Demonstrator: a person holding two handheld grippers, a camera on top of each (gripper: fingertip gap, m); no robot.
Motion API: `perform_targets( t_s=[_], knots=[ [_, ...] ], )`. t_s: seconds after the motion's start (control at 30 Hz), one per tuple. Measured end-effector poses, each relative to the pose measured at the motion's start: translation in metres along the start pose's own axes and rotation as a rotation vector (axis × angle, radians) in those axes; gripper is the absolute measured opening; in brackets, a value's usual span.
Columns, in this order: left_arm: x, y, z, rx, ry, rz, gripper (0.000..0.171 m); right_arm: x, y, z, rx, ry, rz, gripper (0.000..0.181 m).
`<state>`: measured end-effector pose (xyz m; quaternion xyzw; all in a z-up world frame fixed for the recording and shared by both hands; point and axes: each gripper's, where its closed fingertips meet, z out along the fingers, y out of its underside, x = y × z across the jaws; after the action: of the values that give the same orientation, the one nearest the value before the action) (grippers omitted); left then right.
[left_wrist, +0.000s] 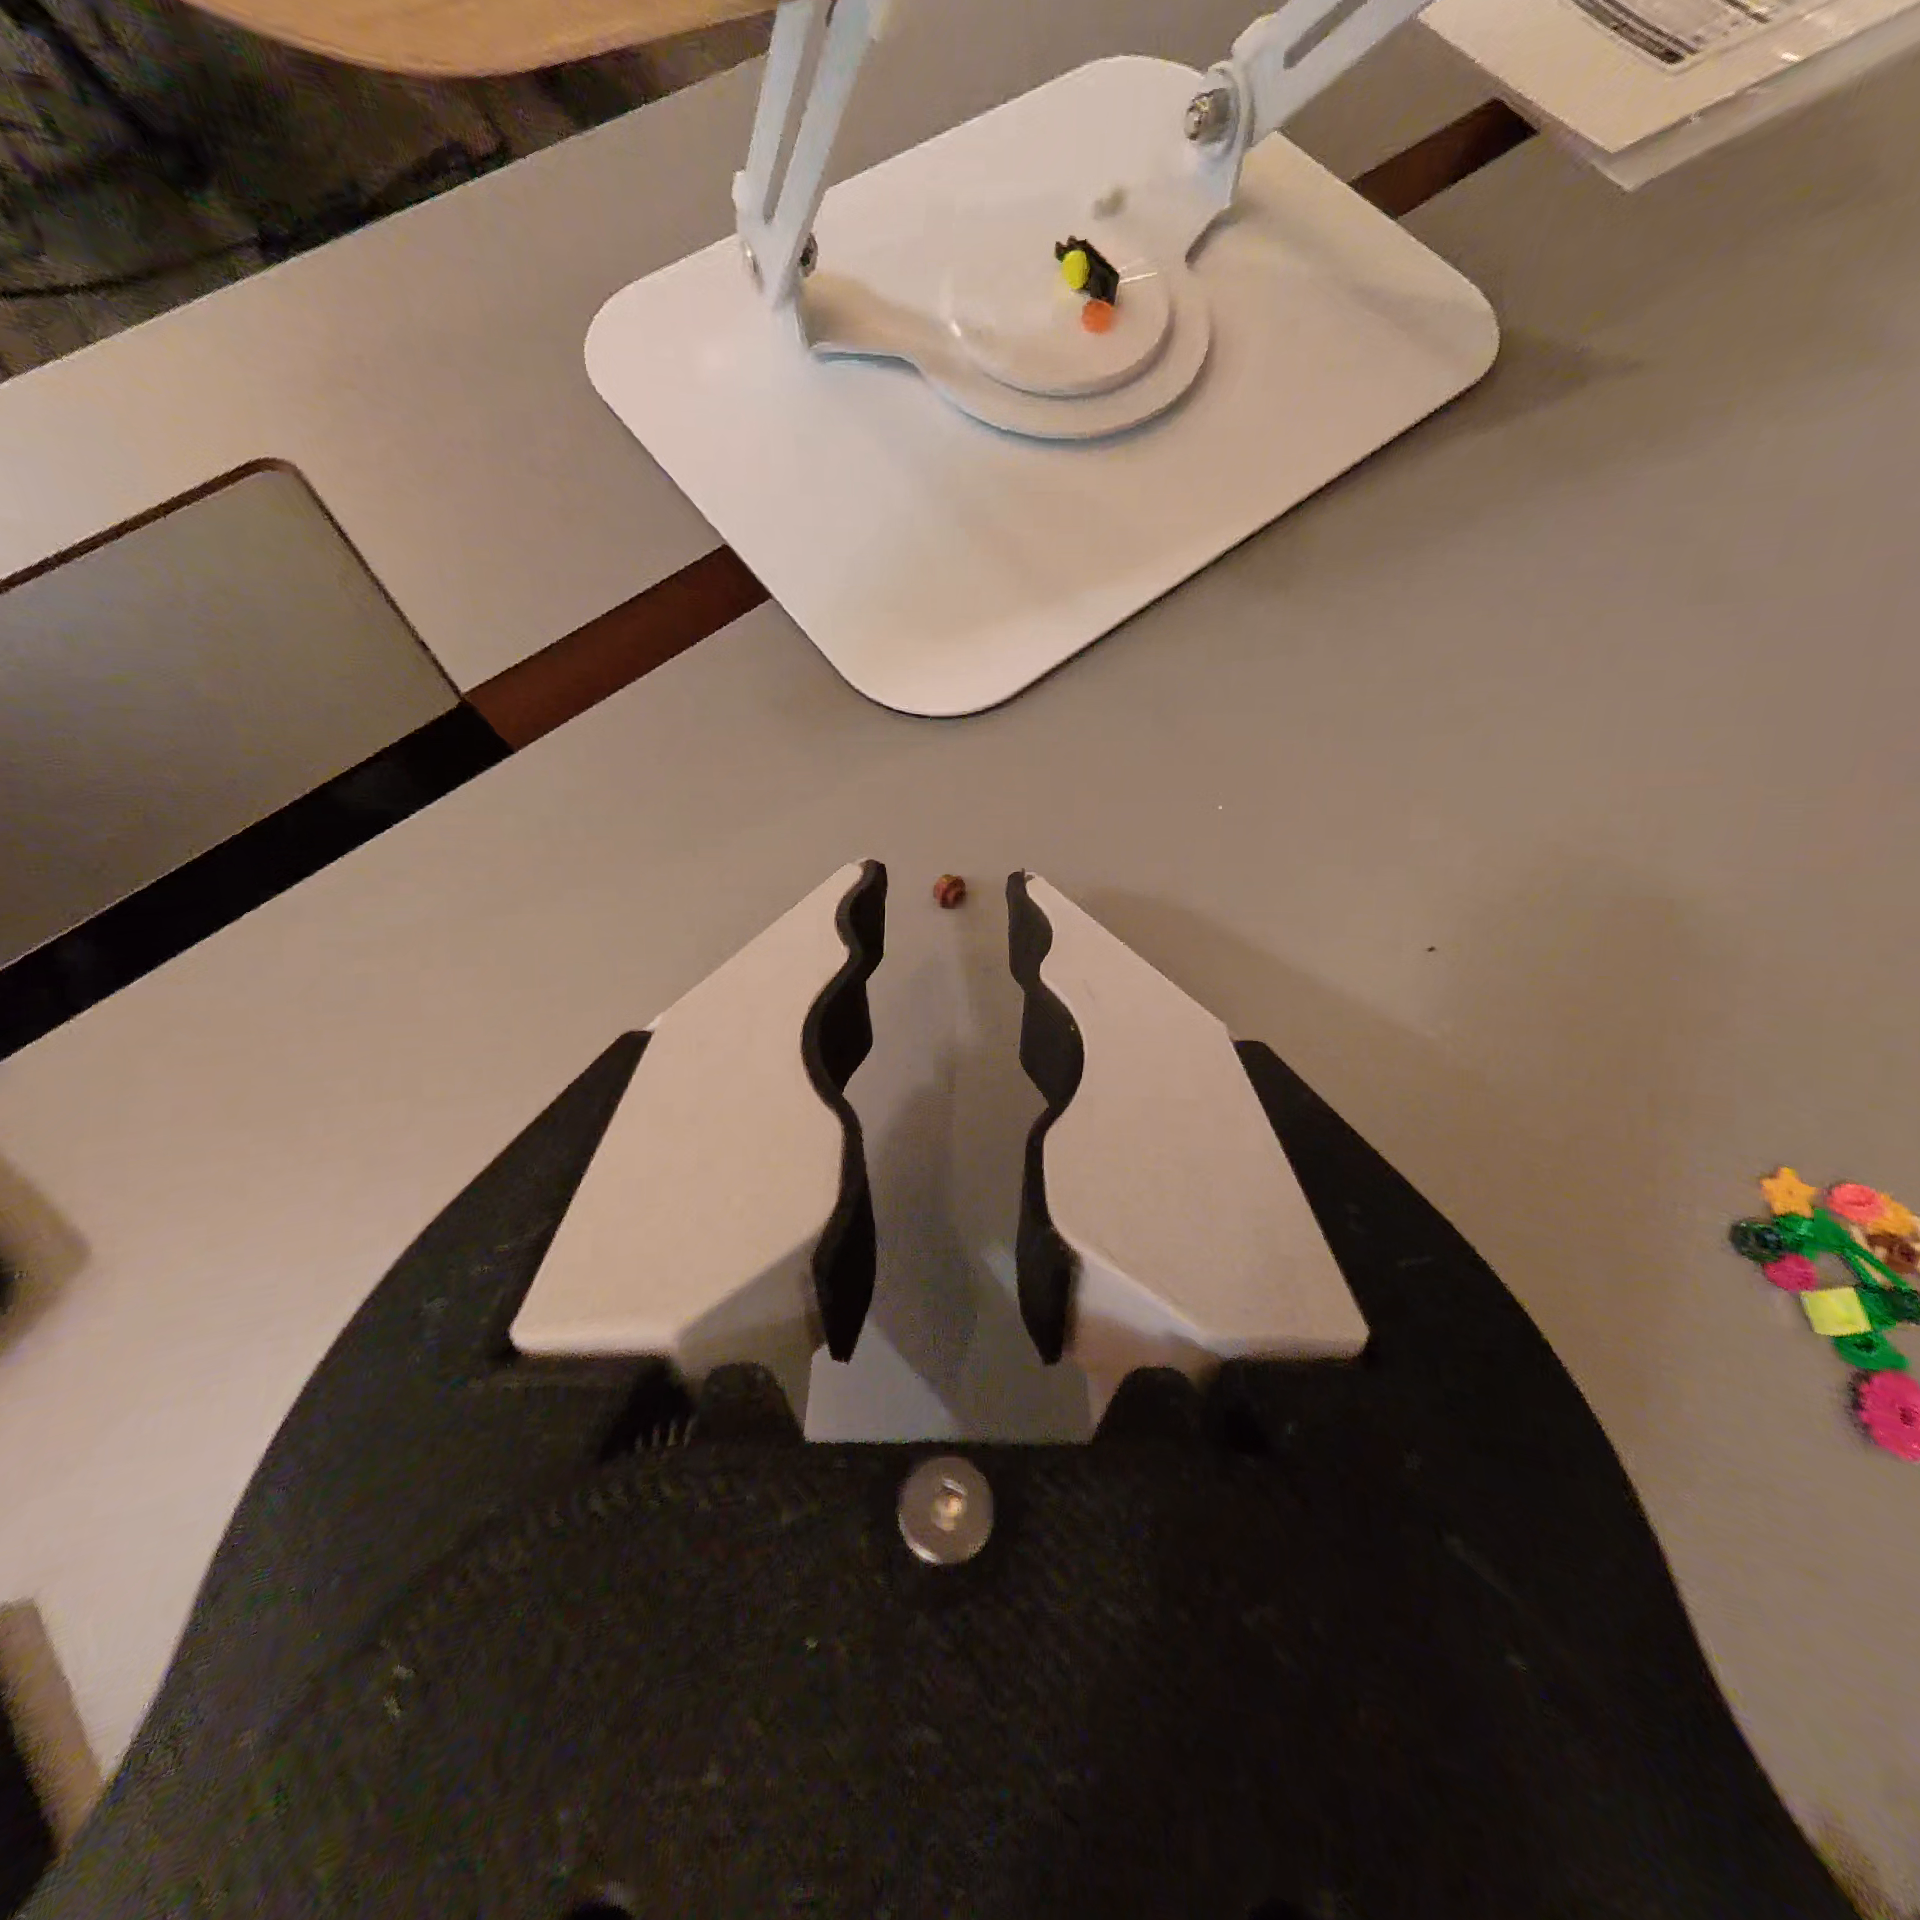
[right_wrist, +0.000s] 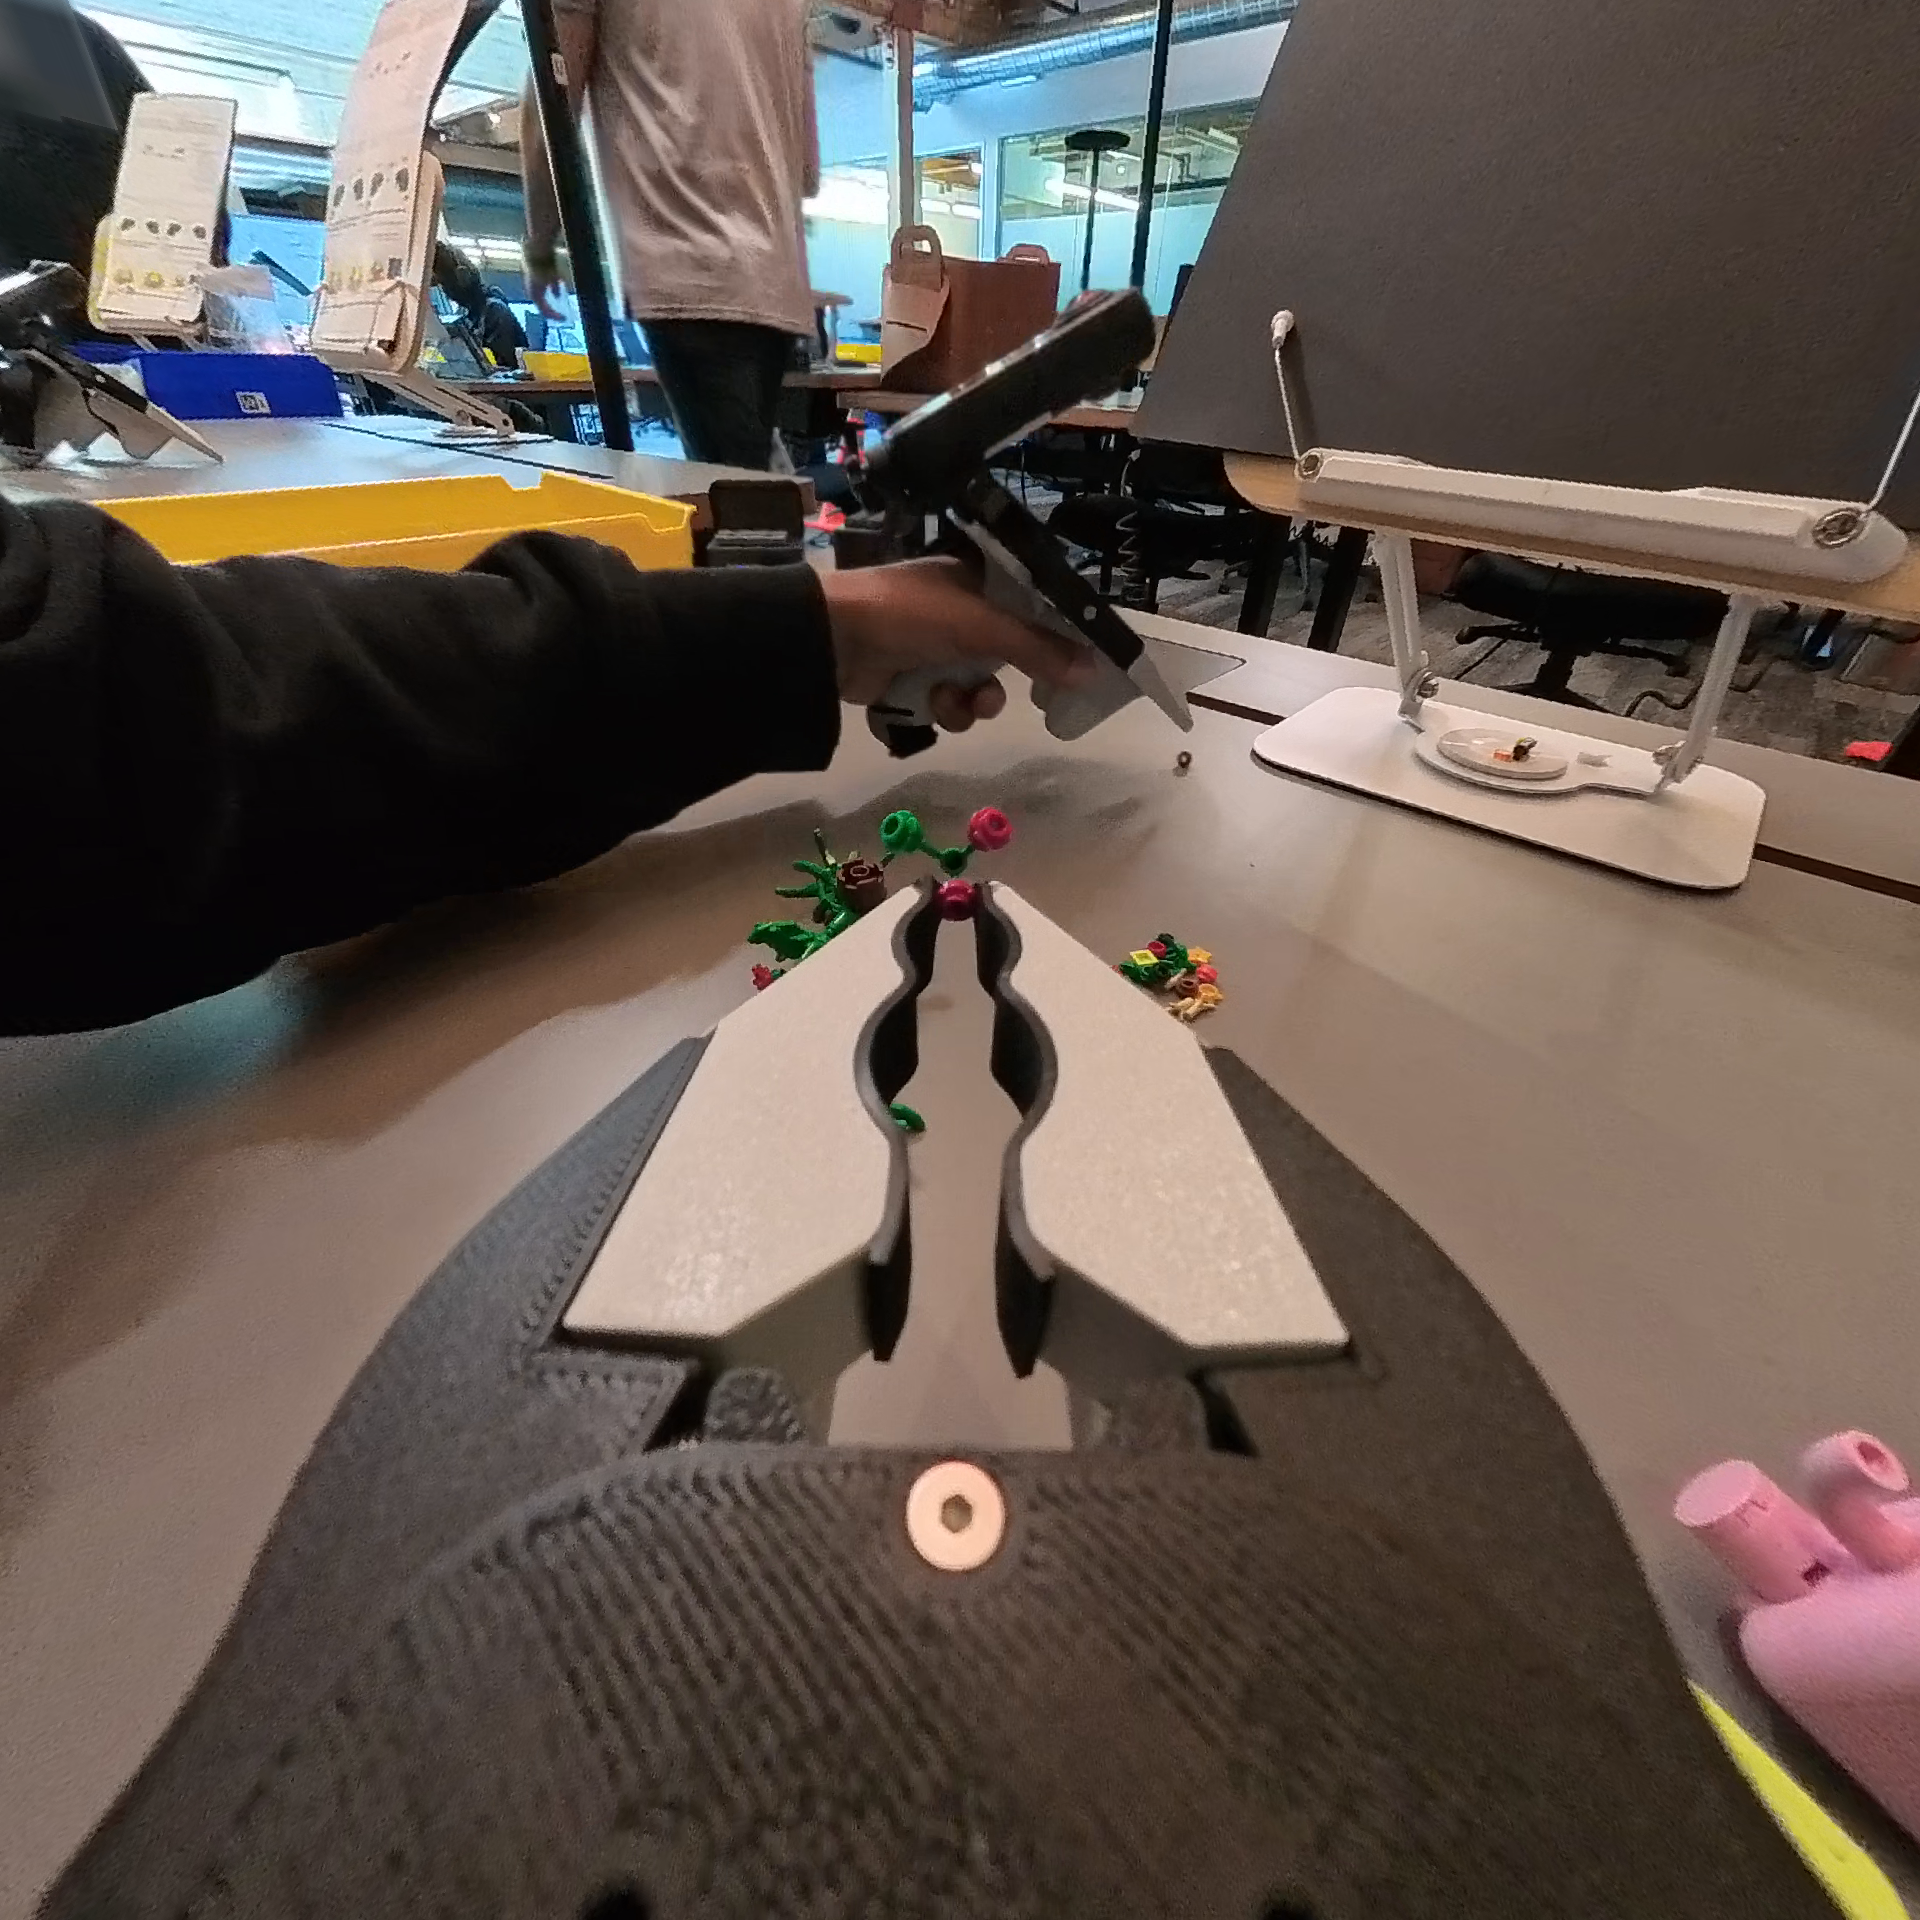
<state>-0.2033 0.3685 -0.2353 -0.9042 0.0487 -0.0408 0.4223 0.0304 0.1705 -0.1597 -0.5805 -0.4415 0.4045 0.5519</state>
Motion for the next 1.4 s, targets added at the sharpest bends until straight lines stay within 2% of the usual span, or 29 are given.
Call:
perform_targets(
  t_s=[0.3,0.33,0.5,0.57,0.63,0.7,0.73,0.83,0.97,1.17,1.3,1.4],
  knots=[
    [-0.003,0.015,0.02,-0.074,0.024,0.033,0.011,0.002,0.0,0.0,0.003,-0.009,0.028,0.005],
    [-0.002,0.015,0.02,-0.071,0.026,0.034,0.004,0.002,-0.001,0.0,0.004,-0.009,0.029,0.005],
    [0.013,0.009,0.013,-0.041,0.082,0.061,0.003,0.002,0.0,0.0,0.004,-0.01,0.031,0.005],
    [0.033,0.007,0.004,-0.032,0.16,0.065,0.003,0.002,-0.001,0.0,0.005,-0.011,0.032,0.005],
    [0.076,0.008,-0.013,-0.03,0.342,0.113,0.002,0.002,-0.001,0.0,0.006,-0.012,0.031,0.005],
    [0.126,0.023,-0.035,-0.078,0.55,0.233,0.003,0.002,-0.001,0.0,0.007,-0.012,0.03,0.005],
    [0.142,0.035,-0.041,-0.118,0.591,0.304,0.003,0.002,-0.001,0.0,0.006,-0.013,0.029,0.005],
    [0.156,0.068,-0.044,-0.233,0.523,0.505,0.003,0.001,-0.001,-0.001,0.009,-0.013,0.027,0.005],
    [0.164,0.079,-0.048,-0.266,0.523,0.509,0.003,0.001,-0.002,-0.001,0.014,-0.014,0.026,0.005],
    [0.163,0.062,-0.058,-0.195,0.517,0.477,0.008,0.001,-0.002,-0.002,0.018,-0.016,0.028,0.005],
    [0.175,0.017,-0.066,-0.031,0.523,0.446,0.007,0.002,-0.002,-0.002,0.017,-0.02,0.034,0.005],
    [0.195,-0.021,-0.052,0.019,0.499,0.48,0.01,0.002,-0.002,-0.002,0.019,-0.026,0.039,0.005]
  ],
)
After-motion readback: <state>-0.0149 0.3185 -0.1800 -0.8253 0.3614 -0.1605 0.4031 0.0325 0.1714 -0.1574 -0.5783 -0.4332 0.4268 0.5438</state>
